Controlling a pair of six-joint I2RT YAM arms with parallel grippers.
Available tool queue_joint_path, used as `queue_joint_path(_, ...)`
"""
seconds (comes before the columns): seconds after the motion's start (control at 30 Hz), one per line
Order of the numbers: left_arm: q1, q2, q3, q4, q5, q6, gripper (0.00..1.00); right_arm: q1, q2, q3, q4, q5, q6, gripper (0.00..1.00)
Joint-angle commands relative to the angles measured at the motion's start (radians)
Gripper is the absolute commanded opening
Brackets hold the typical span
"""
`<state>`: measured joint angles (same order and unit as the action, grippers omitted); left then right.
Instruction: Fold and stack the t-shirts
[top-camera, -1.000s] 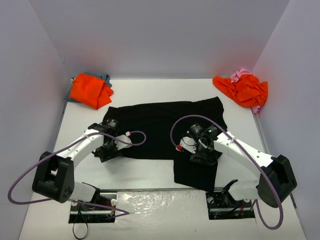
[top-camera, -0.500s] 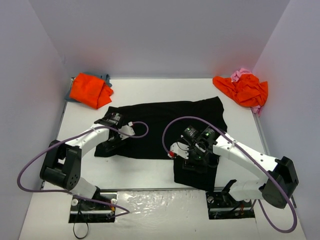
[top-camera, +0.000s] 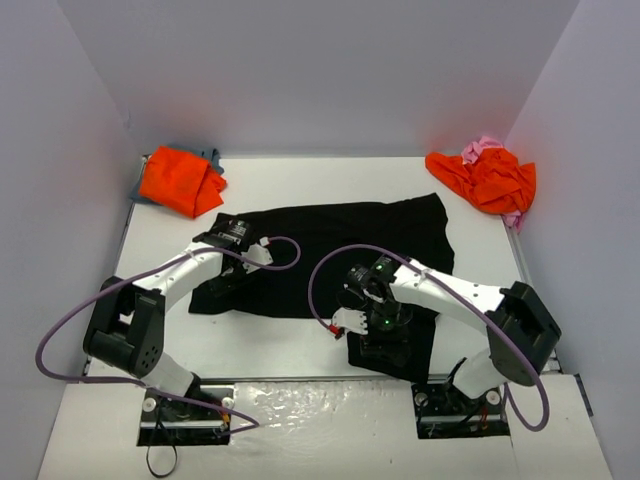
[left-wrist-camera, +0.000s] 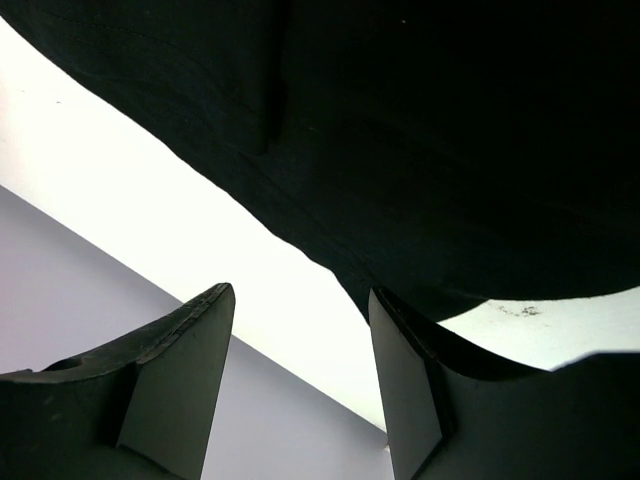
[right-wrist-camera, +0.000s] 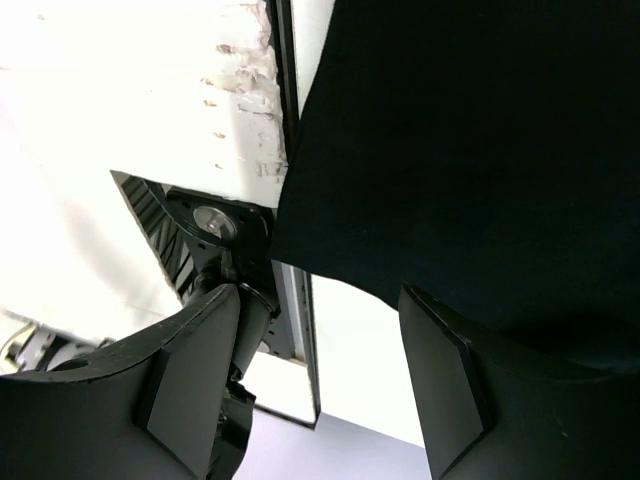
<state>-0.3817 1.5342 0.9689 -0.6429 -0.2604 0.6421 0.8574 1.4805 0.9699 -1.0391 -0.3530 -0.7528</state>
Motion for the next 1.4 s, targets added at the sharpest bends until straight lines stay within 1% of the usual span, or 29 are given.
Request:
queue_joint_path(0.0, -0.028, 0.001, 0.065, -0.060, -0.026, -0.028, 0.53, 0.017, 0.069, 0.021, -0.065, 0.004, -0.030, 0.62)
queue_joint_path(0.07, -0.048, 0.018, 0.067, -0.066, -0.036, -0.035, 0.54, 0.019, 0.108, 0.004, -0.044, 0.031, -0.016, 0.62)
queue_joint_path(0.13, -0.072, 0.040, 0.062, -0.067, -0.077, -0.041, 0.55, 0.020, 0.147, -0.007, -0.024, 0.049, 0.000, 0.61)
queue_joint_path(0.2, -0.080, 0.075, 0.042, -0.039, -0.111, -0.042, 0.55, 0.028, 0.179, -0.008, -0.008, 0.065, 0.017, 0.61)
queue_joint_path(0.3, -0.082, 0.093, 0.024, -0.009, -0.109, -0.041, 0.54, 0.042, 0.181, 0.004, 0.014, 0.075, 0.026, 0.60)
queue_joint_path(0.4, -0.082, 0.130, 0.021, 0.005, -0.096, -0.049, 0.52, 0.067, 0.151, 0.048, 0.070, 0.094, 0.071, 0.57)
queue_joint_path(0.47, -0.082, 0.157, 0.016, 0.013, -0.087, -0.050, 0.49, 0.067, 0.112, 0.067, 0.084, 0.144, 0.085, 0.59)
queue_joint_path(0.53, -0.082, 0.167, 0.009, 0.026, -0.083, -0.049, 0.47, 0.062, 0.042, 0.073, 0.108, 0.207, 0.102, 0.57)
queue_joint_path(0.6, -0.082, 0.169, -0.002, 0.038, -0.075, -0.048, 0.45, 0.059, -0.026, 0.065, 0.130, 0.309, 0.127, 0.57)
queue_joint_path(0.67, -0.082, 0.169, -0.010, 0.042, -0.063, -0.045, 0.39, 0.055, -0.090, 0.059, 0.154, 0.411, 0.156, 0.57)
queue_joint_path(0.77, -0.082, 0.158, -0.028, 0.037, -0.049, -0.050, 0.37, 0.016, -0.221, 0.075, 0.182, 0.498, 0.196, 0.57)
queue_joint_path(0.8, -0.082, 0.143, -0.039, 0.037, -0.044, -0.052, 0.37, -0.037, -0.240, 0.087, 0.195, 0.488, 0.201, 0.57)
queue_joint_path(0.9, -0.083, 0.104, -0.058, 0.028, -0.029, -0.056, 0.38, -0.124, -0.313, 0.084, 0.244, 0.494, 0.204, 0.56)
queue_joint_path(0.93, -0.085, 0.084, -0.064, 0.022, -0.030, -0.065, 0.39, -0.136, -0.334, 0.063, 0.258, 0.505, 0.200, 0.56)
queue_joint_path(1.03, -0.096, 0.020, -0.073, 0.001, -0.043, -0.086, 0.49, -0.154, -0.363, -0.022, 0.314, 0.574, 0.196, 0.56)
queue_joint_path(1.07, -0.099, 0.002, -0.073, -0.003, -0.048, -0.088, 0.50, -0.155, -0.362, -0.039, 0.325, 0.585, 0.192, 0.56)
queue_joint_path(1.23, -0.100, -0.081, -0.077, -0.038, -0.043, -0.090, 0.52, -0.156, -0.352, -0.079, 0.379, 0.606, 0.190, 0.56)
queue_joint_path(1.37, -0.100, -0.102, -0.107, -0.031, -0.023, -0.103, 0.52, -0.158, -0.356, -0.078, 0.390, 0.615, 0.192, 0.56)
